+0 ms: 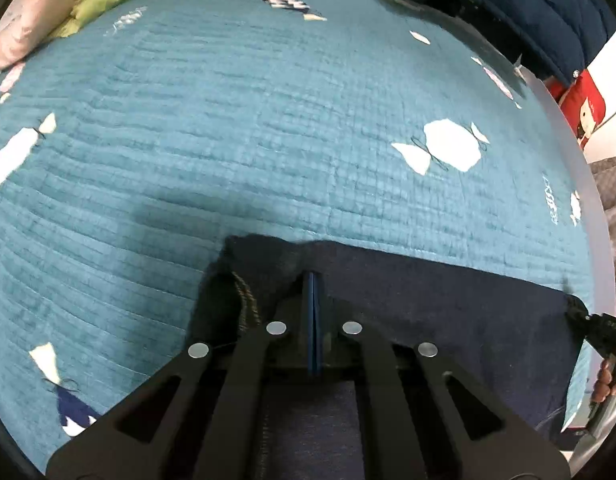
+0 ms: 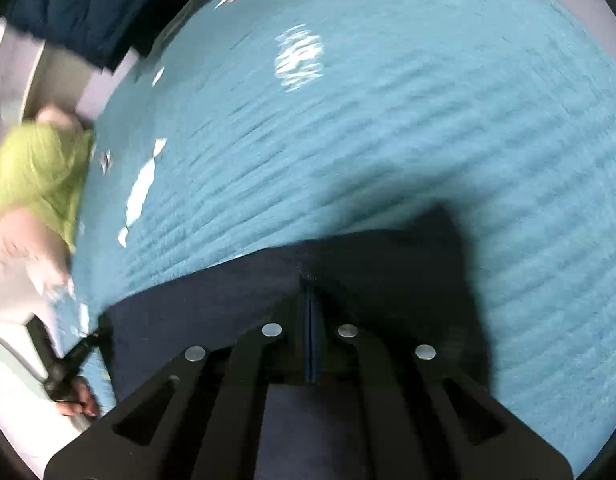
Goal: Fold large clothes
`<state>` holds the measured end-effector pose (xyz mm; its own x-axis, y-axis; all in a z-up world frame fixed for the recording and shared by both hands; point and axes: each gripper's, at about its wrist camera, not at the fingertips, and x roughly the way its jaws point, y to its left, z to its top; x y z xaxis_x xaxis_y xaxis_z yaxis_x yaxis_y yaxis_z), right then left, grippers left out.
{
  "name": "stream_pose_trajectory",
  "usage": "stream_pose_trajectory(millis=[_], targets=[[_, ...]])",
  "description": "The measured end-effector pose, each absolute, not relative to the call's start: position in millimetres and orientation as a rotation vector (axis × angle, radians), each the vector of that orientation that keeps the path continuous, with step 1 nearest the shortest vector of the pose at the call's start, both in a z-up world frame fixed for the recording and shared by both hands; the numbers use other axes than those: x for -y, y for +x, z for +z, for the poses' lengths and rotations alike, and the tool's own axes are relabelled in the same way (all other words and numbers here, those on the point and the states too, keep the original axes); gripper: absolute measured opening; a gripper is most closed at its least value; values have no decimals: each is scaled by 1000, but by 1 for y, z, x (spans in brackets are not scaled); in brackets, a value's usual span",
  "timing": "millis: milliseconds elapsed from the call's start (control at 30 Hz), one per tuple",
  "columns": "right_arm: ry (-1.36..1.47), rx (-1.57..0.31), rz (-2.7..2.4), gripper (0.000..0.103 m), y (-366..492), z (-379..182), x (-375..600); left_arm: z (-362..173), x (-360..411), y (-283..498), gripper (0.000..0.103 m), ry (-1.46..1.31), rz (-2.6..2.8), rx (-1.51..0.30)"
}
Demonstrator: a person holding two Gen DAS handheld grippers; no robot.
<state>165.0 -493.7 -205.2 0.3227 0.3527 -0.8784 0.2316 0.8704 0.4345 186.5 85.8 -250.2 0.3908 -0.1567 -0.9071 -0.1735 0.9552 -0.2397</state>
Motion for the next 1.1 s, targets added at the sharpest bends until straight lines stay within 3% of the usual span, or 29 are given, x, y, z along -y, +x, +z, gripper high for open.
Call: stream_pose_trajectory(millis=[133, 233, 267, 433, 567, 700, 900, 1100], targets=[[528, -1201, -8, 0, 155, -182, 503, -237, -90, 183, 3, -231, 83, -1155], [360, -1103, -111, 3, 133, -148, 477, -223, -102, 176, 3, -44, 258, -1112], [361, -1086, -65, 3, 127, -143, 465, -219, -107, 171, 3, -107, 210, -1120], [339, -1140, 269, 2, 95, -163, 365, -208, -72, 126, 4, -163, -22, -1151], [190, -1255, 376, 2, 78, -205, 303, -241, -33, 98, 3, -143, -125, -1248], [352, -1271, 325, 0, 66, -226, 364, -255, -46, 71, 2, -106, -105, -1227], [456, -1232, -80, 0, 25, -206, 511, -248, -95, 36, 2, -7, 45, -1233], [439, -1155, -28, 3, -5, -166, 497, -216, -87, 17, 3, -86, 3, -1217]])
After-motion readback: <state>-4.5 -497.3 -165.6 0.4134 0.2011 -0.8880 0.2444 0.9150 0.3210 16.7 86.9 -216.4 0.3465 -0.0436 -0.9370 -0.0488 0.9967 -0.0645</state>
